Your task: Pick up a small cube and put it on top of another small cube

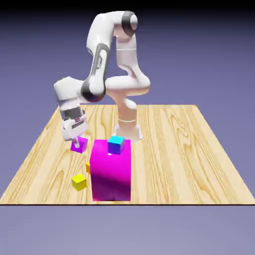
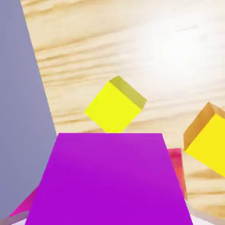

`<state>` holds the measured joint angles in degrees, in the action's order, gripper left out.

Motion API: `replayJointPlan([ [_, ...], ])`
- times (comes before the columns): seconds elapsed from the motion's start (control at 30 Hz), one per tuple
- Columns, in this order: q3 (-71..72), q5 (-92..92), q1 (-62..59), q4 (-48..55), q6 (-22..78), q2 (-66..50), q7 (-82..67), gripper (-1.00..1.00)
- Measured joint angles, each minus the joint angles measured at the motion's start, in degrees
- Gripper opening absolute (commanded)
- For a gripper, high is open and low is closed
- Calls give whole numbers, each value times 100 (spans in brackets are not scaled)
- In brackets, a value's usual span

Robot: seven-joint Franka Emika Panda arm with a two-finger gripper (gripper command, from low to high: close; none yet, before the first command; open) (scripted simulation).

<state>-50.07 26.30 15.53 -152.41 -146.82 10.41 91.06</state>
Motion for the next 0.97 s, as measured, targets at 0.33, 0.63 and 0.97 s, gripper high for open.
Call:
replayJointPlan([
  [0.33, -1706, 70, 978, -681, 58, 473, 1281, -100],
  [0.63, -1358, 2315, 1199, -399, 576, -1022, -263, -100],
  [0.97, -965, 4430, 1271, -132, 1070, -2439, -1718, 100],
])
